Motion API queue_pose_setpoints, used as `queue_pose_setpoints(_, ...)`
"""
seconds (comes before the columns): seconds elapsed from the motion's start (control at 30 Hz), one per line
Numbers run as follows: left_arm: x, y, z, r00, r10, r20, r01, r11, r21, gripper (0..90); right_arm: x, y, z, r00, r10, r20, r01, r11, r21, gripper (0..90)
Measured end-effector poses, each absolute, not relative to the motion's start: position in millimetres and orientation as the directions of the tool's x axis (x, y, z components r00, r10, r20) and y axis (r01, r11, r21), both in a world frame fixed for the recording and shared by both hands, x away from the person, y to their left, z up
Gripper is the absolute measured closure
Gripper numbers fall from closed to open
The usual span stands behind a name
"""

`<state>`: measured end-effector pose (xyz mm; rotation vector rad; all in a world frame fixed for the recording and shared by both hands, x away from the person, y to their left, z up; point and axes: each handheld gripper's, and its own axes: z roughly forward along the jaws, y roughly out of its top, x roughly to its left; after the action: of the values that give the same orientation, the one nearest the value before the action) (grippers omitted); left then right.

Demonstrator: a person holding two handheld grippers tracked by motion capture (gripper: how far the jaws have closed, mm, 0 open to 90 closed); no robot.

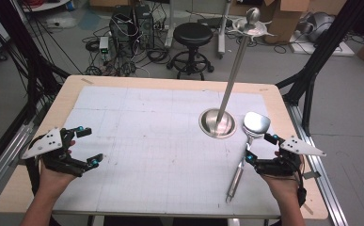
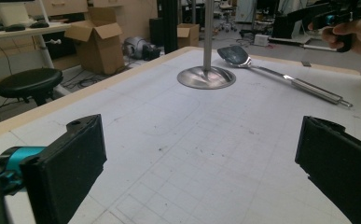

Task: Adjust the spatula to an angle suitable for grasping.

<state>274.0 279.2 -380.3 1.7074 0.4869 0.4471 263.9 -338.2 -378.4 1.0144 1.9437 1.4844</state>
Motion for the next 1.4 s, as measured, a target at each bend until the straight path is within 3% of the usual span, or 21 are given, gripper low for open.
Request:
queue_pose_setpoints(0.6,274,276,-381,0.839,0.544,0.031,0.075,-0.172,0.982,2.2,265,-327,-368,-0.556,0.828,0.067,0.305,0.128,0.944,0.4)
queue_pose_setpoints(1.07,279,274,-384,0.848,0.530,0.029,0.083,-0.187,0.979,2.2,285,-298,-338,-0.405,0.913,0.051,0.427,0.139,0.894,0.4)
queue_pose_setpoints(1.4,277,274,-386,0.846,0.532,0.026,0.091,-0.193,0.977,2.2,292,-288,-350,-0.314,0.945,0.089,0.525,0.095,0.846,0.4)
